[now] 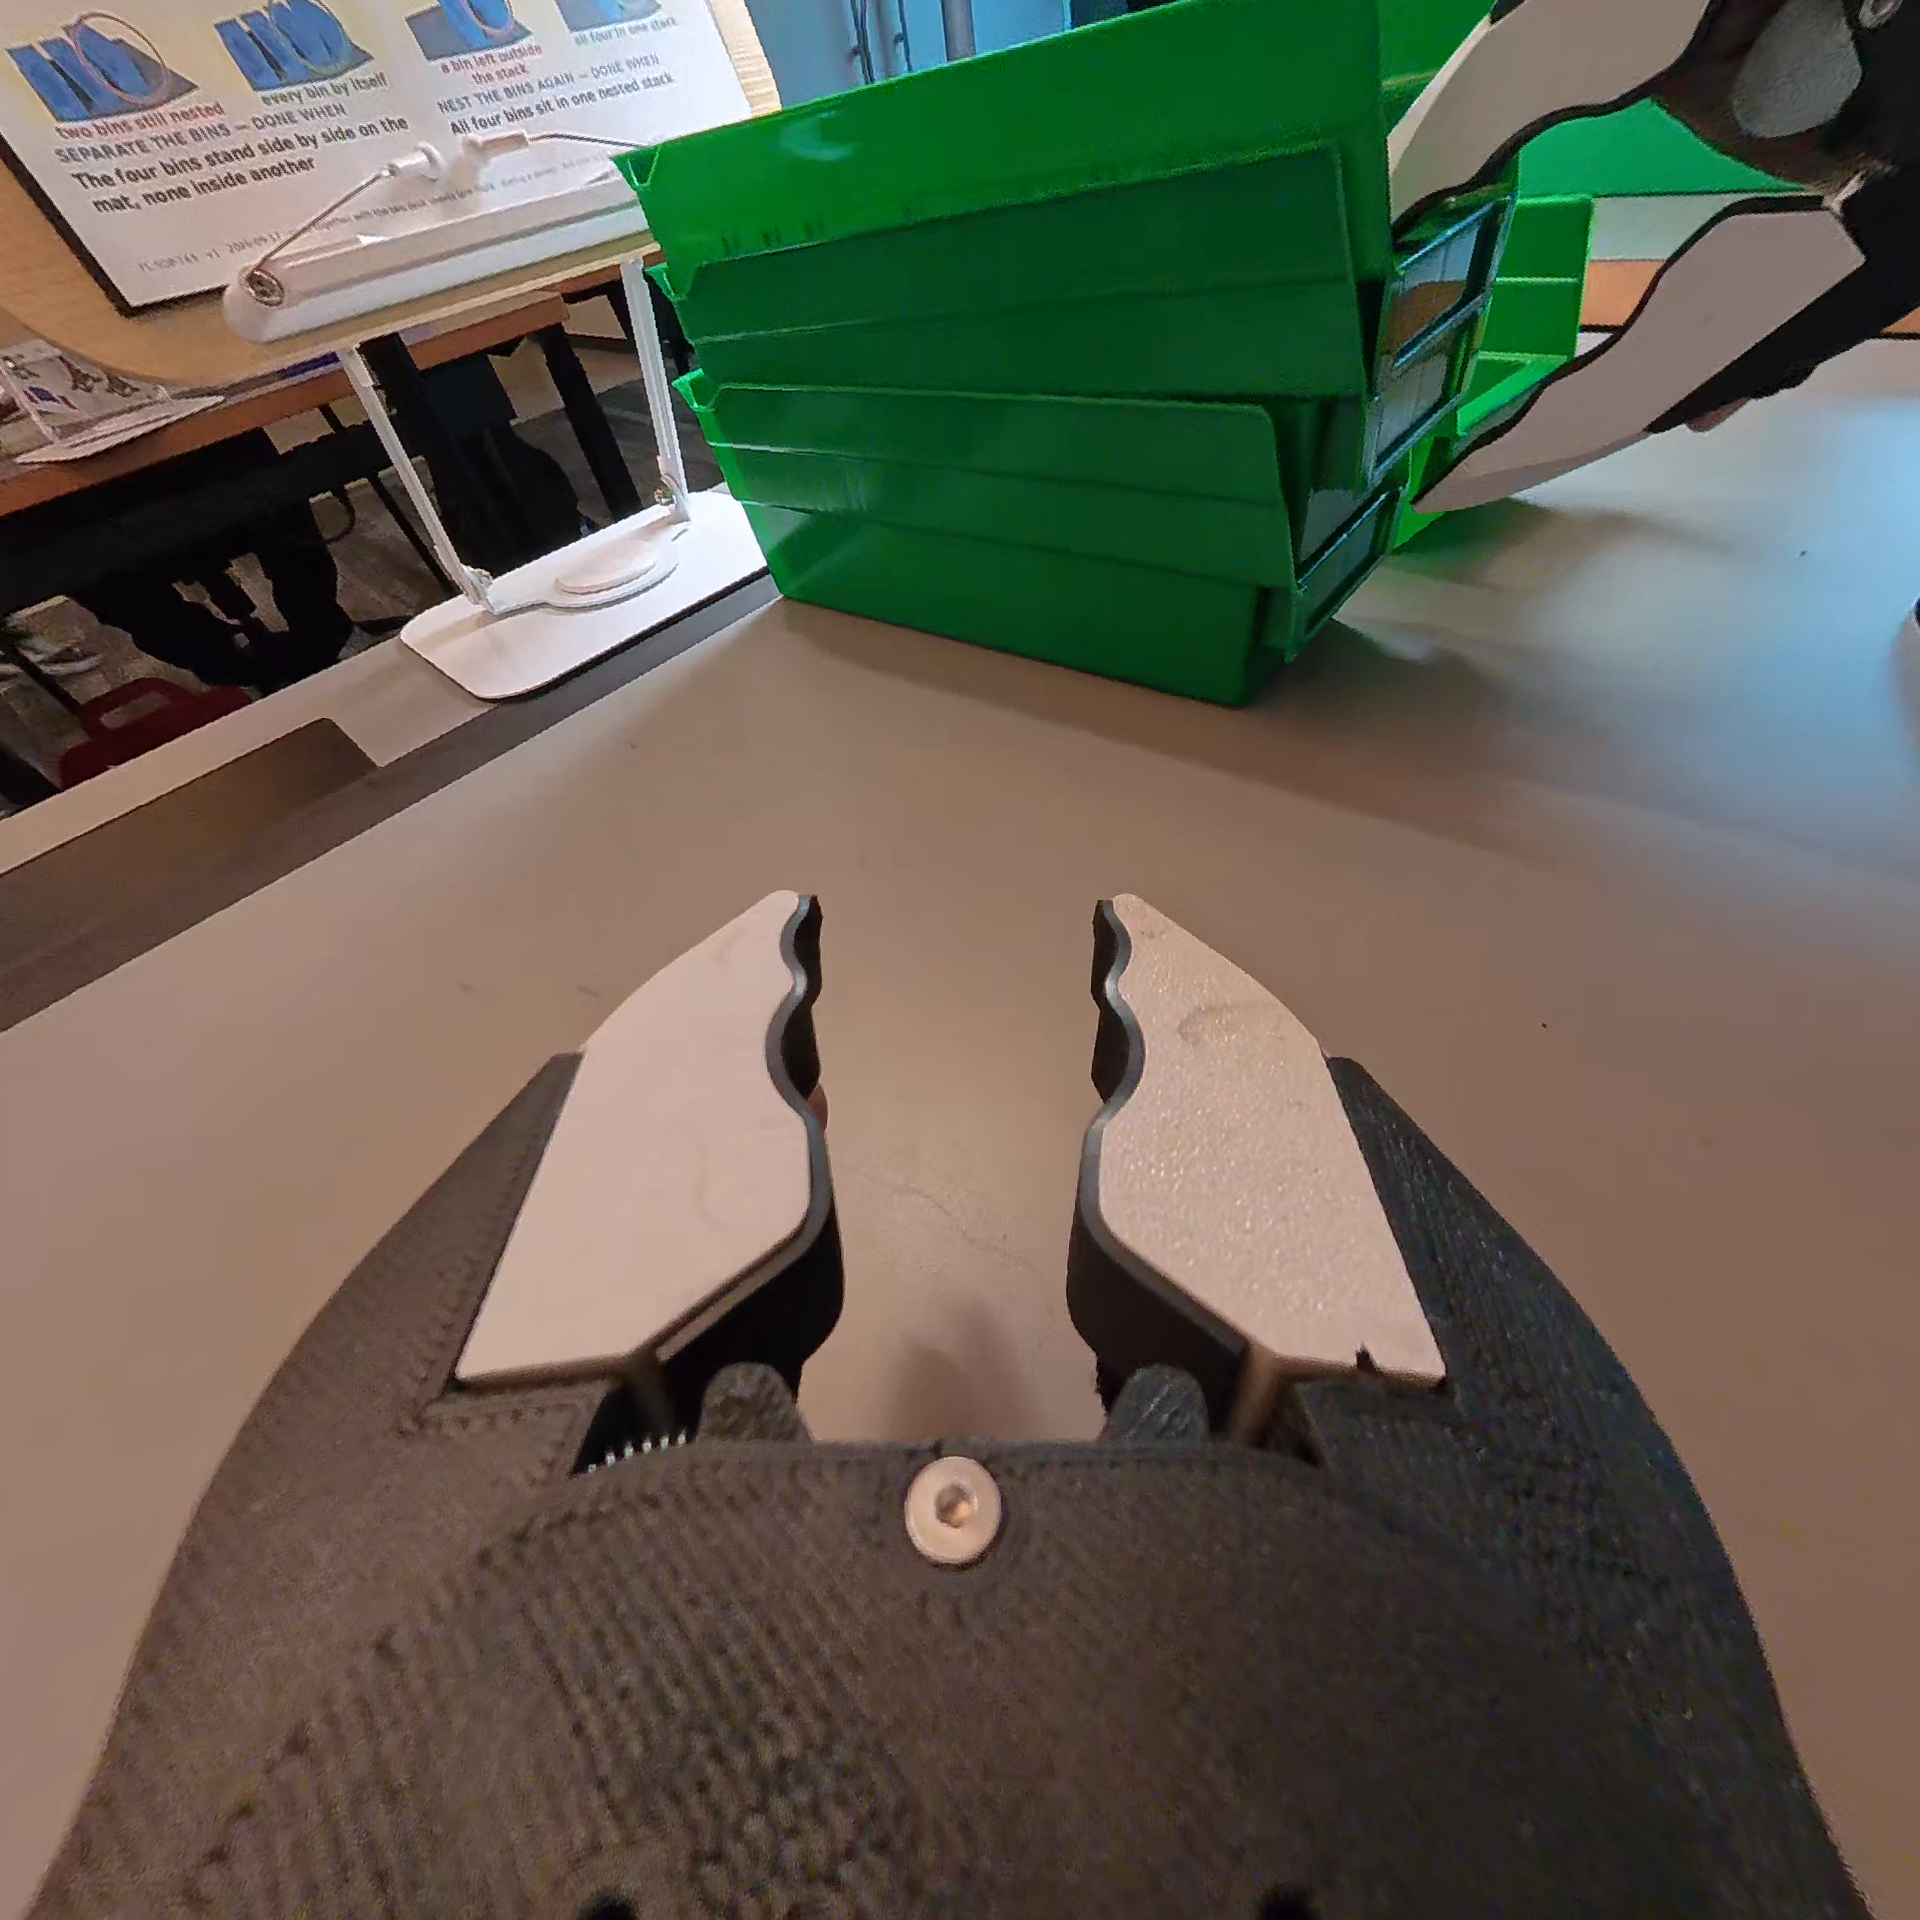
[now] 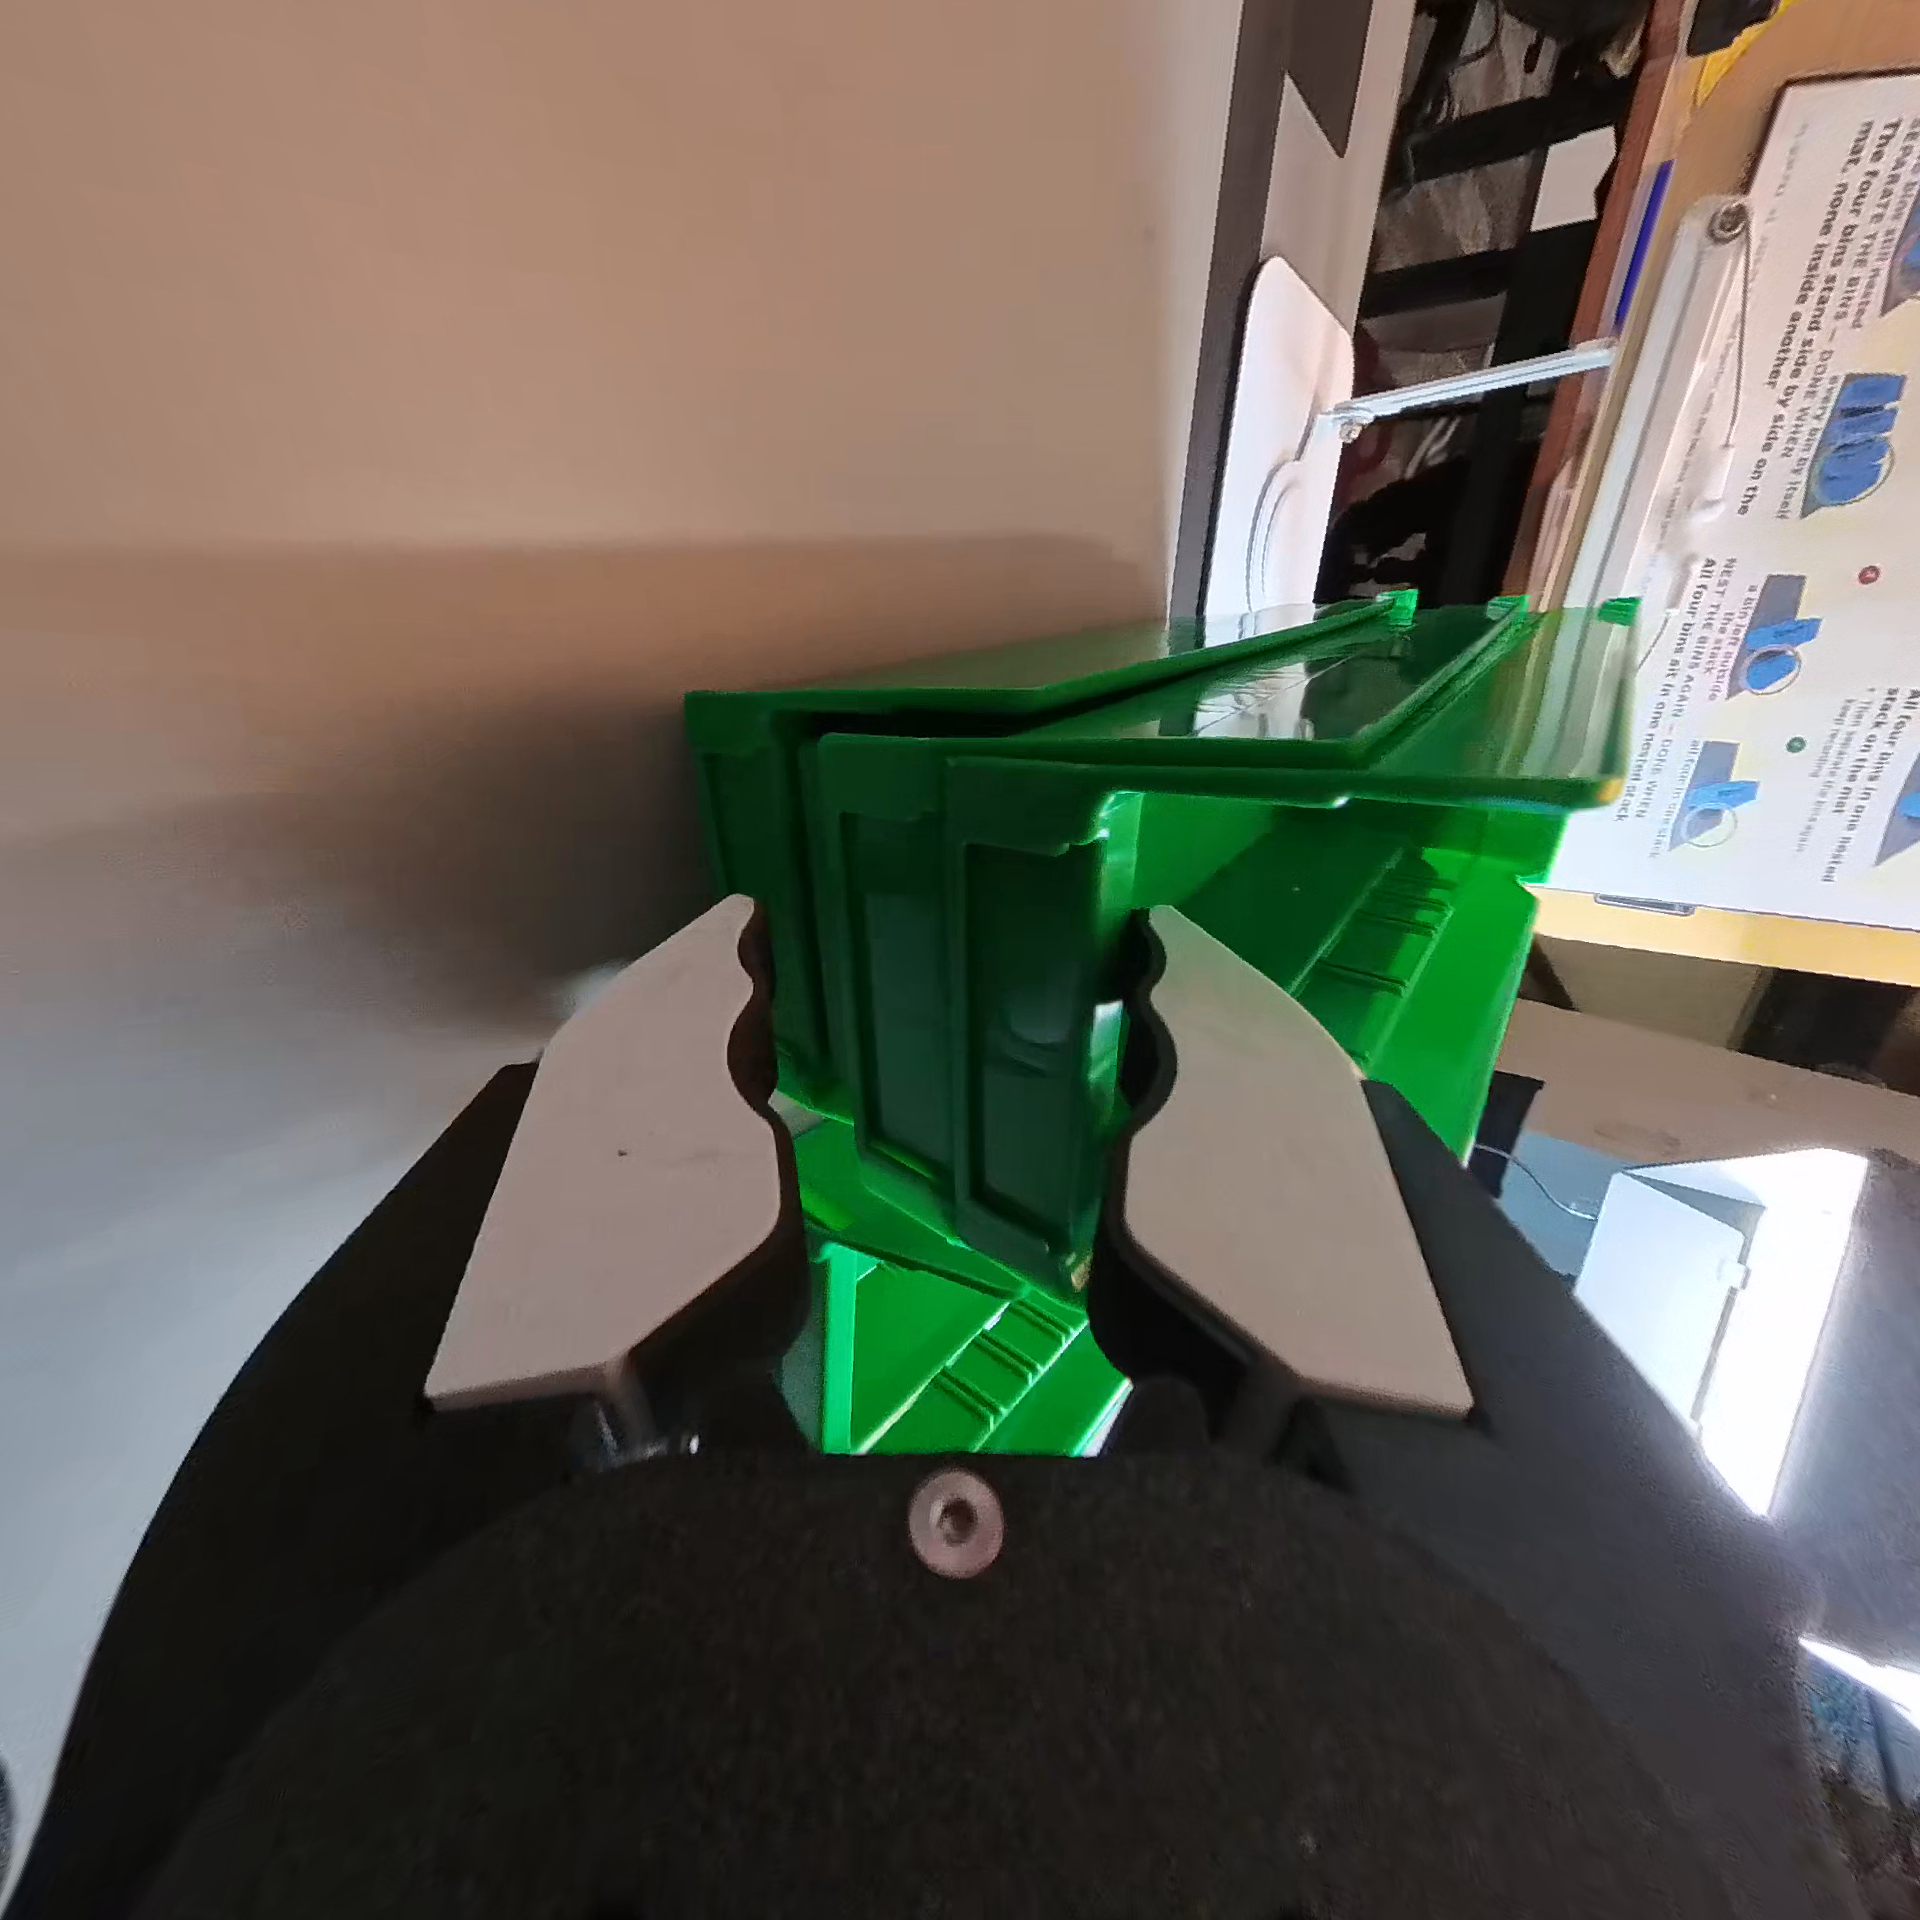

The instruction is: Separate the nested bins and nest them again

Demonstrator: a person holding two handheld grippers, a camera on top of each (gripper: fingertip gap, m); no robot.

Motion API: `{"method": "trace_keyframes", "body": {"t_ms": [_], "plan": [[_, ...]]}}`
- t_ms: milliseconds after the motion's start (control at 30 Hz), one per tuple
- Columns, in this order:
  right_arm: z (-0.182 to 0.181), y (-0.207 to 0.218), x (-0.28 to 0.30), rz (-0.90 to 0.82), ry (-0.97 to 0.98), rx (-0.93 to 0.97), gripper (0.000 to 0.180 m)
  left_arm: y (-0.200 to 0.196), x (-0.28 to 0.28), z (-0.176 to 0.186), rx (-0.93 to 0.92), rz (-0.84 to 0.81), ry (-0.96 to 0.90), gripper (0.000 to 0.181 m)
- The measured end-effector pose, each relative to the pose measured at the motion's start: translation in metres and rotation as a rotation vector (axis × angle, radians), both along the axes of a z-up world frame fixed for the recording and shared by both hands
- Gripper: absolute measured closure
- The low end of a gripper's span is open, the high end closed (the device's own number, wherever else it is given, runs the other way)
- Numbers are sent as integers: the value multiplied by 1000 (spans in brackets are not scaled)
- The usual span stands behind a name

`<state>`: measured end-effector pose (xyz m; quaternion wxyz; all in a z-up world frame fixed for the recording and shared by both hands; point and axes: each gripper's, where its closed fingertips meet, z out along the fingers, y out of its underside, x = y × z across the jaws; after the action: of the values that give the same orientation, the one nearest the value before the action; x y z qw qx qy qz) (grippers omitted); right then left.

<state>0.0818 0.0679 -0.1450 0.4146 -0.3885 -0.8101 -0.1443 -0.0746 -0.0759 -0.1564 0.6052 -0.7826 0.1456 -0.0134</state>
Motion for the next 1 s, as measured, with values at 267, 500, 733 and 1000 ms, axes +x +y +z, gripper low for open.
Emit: {"method": "trace_keyframes", "body": {"t_ms": [267, 500, 733, 1000], "plan": [[-7, 15, -17, -14, 0, 8, 122, 0, 1, -2, -9, -3, 9, 130], [-4, 3, -37, 56, 101, 26, 122, 0, 3, -3, -12, -12, 10, 130], [-3, -29, -53, 144, 125, 39, 122, 0, 2, -2, -10, -8, 5, 130], [-3, -68, -81, 231, 131, 59, 121, 0, 3, -3, -13, -11, 15, 130]]}}
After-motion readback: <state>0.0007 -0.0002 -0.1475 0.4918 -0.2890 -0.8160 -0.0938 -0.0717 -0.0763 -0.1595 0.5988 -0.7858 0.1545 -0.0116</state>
